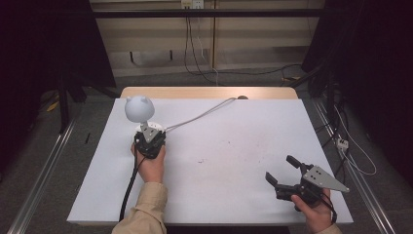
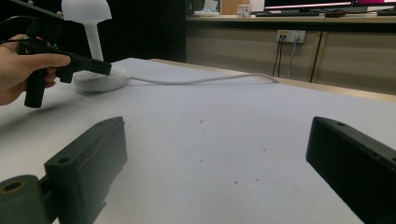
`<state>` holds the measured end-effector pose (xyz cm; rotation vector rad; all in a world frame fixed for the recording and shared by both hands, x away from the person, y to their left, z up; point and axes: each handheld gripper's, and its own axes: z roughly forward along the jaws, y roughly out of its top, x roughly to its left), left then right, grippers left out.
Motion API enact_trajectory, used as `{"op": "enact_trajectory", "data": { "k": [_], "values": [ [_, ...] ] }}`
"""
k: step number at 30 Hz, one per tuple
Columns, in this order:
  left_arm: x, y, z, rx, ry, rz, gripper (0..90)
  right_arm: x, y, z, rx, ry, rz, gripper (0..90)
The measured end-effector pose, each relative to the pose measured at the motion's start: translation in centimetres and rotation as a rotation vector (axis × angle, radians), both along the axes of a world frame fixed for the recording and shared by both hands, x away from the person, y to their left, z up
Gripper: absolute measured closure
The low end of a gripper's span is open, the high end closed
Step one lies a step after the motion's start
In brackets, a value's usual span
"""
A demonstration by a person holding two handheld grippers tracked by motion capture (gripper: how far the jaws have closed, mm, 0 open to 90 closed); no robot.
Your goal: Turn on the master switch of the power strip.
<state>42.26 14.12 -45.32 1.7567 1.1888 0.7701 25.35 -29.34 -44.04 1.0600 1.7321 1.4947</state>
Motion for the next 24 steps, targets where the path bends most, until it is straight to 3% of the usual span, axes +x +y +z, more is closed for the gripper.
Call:
{"op": "enact_trajectory", "data": {
  "k": [3,4,17,24],
  "values": [
    [-0.2,0.2,0.2,0.003,0.005,-0.017,76.2,0.1,0.1,-0.1,-0.001,0.002,0.004,4.8],
    [-0.2,0.1,0.1,-0.027,0.004,-0.013,74.9,0.1,0.1,-0.1,0.001,0.005,0.004,4.8],
    [-1.0,0.6,0.2,-0.063,0.041,-0.072,57.4,0.1,0.1,-0.2,-0.006,0.008,0.008,4.8],
    [-1.4,1.0,0.2,-0.081,0.061,-0.076,47.2,0.2,0.2,-0.2,-0.008,0.011,0.011,4.8]
  ]
}}
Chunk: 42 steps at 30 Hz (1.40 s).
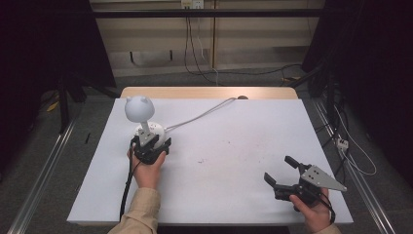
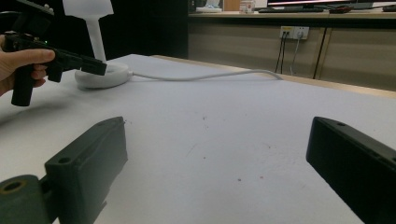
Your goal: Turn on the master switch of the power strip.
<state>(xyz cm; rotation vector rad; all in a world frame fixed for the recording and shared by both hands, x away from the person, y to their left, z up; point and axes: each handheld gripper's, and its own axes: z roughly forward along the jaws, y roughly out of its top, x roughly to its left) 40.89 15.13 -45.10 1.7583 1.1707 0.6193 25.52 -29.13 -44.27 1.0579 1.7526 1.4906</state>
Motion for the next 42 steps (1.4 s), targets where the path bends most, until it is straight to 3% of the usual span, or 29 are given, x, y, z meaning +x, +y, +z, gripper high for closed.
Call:
{"op": "enact_trajectory", "data": {
  "k": [4,16,21,28,35,42],
  "values": [
    [-0.2,0.2,0.2,0.009,-0.004,-0.013,43.5,0.0,0.1,0.0,0.002,0.001,-0.001,4.8],
    [-1.0,0.1,1.1,-0.039,0.007,-0.096,29.0,0.1,0.1,-0.1,0.003,0.005,0.006,4.9],
    [-1.5,0.2,1.4,-0.035,0.004,-0.124,23.8,0.1,0.1,-0.1,0.002,0.004,0.005,4.9],
    [-2.0,0.4,1.7,-0.072,0.009,-0.163,19.2,0.1,0.2,-0.1,-0.002,0.01,0.008,4.8],
    [-2.5,0.7,1.9,-0.056,0.007,-0.198,14.2,0.1,0.2,-0.2,-0.004,0.011,0.009,4.8],
    [-3.1,1.2,2.1,-0.074,0.005,-0.23,10.7,0.0,0.1,-0.2,-0.003,0.015,0.01,4.7]
  ]
}}
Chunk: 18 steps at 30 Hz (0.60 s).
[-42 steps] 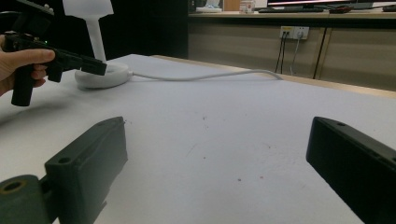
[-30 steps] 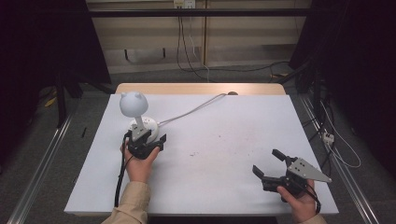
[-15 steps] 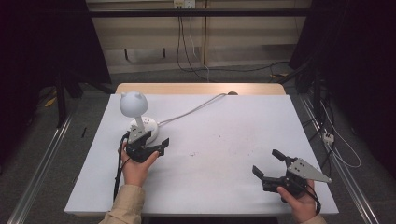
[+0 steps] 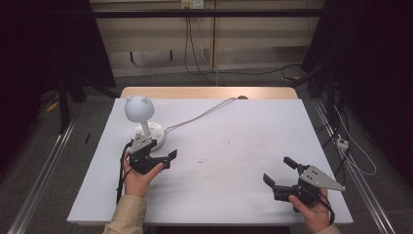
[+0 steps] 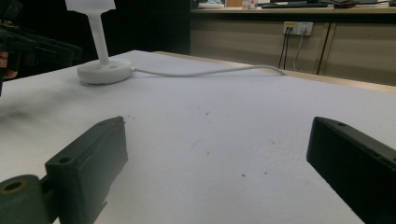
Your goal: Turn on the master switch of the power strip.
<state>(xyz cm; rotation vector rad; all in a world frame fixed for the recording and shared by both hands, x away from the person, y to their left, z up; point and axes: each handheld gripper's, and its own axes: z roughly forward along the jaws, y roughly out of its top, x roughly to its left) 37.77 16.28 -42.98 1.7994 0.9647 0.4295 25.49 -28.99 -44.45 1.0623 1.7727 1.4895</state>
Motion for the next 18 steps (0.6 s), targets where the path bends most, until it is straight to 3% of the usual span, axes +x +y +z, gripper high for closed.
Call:
{"op": "enact_trajectory", "data": {
  "k": [5,18],
  "values": [
    [-0.3,0.3,0.1,-0.017,-0.001,-0.031,8.5,0.0,0.0,0.0,-0.003,0.0,0.003,4.8],
    [-0.8,1.5,0.1,-0.035,0.005,-0.039,6.6,0.0,0.1,0.0,-0.006,0.002,0.008,4.8]
  ]
}}
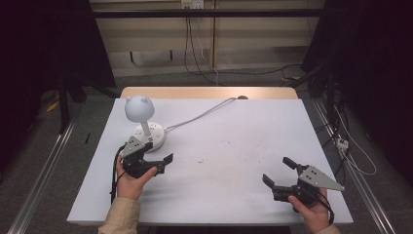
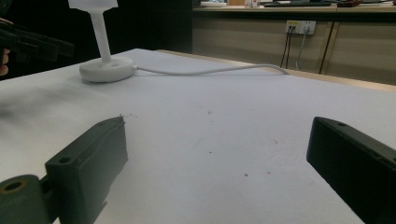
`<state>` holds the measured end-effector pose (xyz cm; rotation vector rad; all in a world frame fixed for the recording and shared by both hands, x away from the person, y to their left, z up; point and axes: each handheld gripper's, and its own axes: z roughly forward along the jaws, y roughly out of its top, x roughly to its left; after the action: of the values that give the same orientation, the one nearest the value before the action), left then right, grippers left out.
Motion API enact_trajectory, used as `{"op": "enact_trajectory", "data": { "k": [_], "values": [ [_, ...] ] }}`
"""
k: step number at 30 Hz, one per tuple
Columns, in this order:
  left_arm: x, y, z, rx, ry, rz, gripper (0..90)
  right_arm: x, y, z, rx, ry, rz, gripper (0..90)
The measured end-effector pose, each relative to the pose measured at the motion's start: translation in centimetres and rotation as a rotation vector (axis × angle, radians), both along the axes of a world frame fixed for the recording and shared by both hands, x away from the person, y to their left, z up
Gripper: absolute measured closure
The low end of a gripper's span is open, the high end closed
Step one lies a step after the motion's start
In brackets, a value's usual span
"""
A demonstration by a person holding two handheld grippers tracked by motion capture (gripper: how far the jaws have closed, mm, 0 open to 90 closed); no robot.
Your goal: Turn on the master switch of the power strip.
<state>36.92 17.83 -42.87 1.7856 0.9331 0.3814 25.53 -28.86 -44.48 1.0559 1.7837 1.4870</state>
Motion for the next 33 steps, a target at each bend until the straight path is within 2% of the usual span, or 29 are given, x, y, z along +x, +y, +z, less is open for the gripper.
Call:
{"op": "enact_trajectory", "data": {
  "k": [20,33],
  "values": [
    [-0.9,2.6,-0.3,-0.014,-0.003,0.011,5.7,0.0,0.0,0.0,-0.002,0.006,0.004,4.7],
    [-1.2,3.7,-0.3,-0.014,-0.008,0.012,5.5,0.0,0.0,0.0,-0.001,0.006,0.005,4.8]
  ]
}}
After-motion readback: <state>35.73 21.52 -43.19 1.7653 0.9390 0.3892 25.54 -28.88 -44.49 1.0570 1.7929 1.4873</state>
